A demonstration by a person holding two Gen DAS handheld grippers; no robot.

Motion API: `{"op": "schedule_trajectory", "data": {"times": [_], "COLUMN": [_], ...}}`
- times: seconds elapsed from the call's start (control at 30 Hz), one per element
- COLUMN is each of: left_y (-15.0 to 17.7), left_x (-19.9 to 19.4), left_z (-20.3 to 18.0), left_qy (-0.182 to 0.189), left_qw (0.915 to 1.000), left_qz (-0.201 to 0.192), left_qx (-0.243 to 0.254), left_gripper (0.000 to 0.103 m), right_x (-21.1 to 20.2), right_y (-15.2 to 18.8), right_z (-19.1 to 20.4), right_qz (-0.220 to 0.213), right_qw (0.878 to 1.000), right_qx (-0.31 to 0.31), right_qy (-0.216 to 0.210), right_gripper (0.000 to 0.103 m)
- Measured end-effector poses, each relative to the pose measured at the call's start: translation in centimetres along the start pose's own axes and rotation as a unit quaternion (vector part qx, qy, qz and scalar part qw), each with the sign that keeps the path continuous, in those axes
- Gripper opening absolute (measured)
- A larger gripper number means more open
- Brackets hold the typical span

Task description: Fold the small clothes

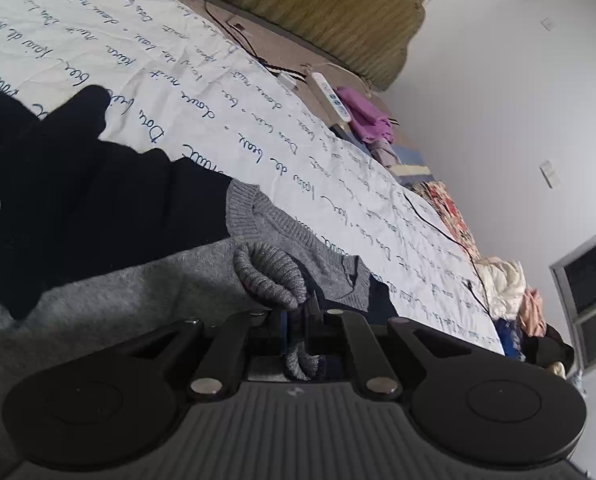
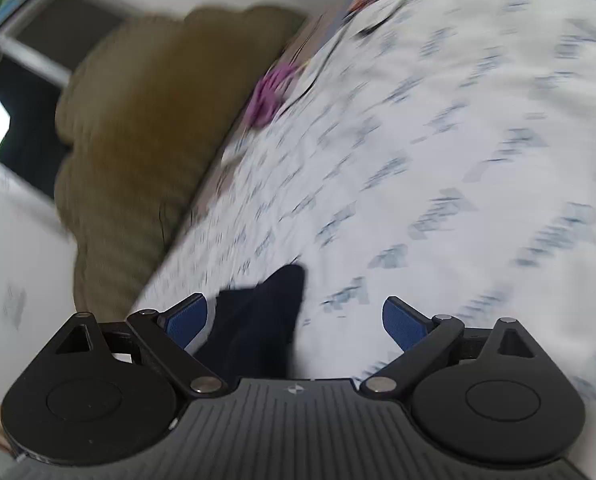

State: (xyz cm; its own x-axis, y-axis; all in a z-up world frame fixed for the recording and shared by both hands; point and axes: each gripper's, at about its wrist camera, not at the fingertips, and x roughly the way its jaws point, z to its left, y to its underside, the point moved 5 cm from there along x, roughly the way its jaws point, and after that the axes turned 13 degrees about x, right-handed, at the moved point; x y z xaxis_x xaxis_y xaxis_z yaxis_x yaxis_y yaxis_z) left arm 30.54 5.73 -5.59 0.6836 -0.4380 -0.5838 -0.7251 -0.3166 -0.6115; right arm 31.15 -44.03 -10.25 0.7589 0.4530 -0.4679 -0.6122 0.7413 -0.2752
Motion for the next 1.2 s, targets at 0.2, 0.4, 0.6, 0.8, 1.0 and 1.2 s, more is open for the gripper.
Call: {"op": "schedule_trajectory", "data": {"times": [0.2, 0.4, 0.6, 0.8, 1.0, 1.2], "left_y": [-3.4, -3.4, -2.3, -2.5, -2.4, -1.7], "left_x": [-1.8, -0.8, 0.1, -0.5, 0.0, 0.2], "left_z": [2.0, 5.3, 7.2, 7.1, 7.4, 9.1], "left_qy": [-0.009, -0.03, -0.036, -0.041, -0.094, -0.086], "left_qw": [0.9999, 0.9993, 0.9984, 0.9982, 0.992, 0.9932], "left_qz": [-0.01, 0.023, 0.04, 0.045, 0.054, 0.063], "left_qx": [0.004, -0.007, -0.019, -0.003, 0.065, 0.047], "left_gripper": [0.007, 0.007, 0.007, 0.007, 0.007, 0.012], "right_x": [5.6, 7.2, 8.6, 9.9, 8.4, 8.1], "right_y": [0.7, 1.0, 2.6, 2.8, 0.0, 0.2], "right_z": [2.7, 3.5, 5.0, 4.8, 2.3, 2.5], "right_qz": [0.057, 0.072, 0.094, 0.087, 0.053, 0.051], "right_qw": [0.998, 0.997, 0.991, 0.985, 0.994, 0.994], "right_qx": [-0.035, -0.012, -0.086, -0.138, -0.08, -0.08], "right_qy": [0.02, 0.015, 0.032, 0.056, 0.054, 0.055], "right_gripper": [0.09, 0.091, 0.072, 0.012, 0.006, 0.022]}}
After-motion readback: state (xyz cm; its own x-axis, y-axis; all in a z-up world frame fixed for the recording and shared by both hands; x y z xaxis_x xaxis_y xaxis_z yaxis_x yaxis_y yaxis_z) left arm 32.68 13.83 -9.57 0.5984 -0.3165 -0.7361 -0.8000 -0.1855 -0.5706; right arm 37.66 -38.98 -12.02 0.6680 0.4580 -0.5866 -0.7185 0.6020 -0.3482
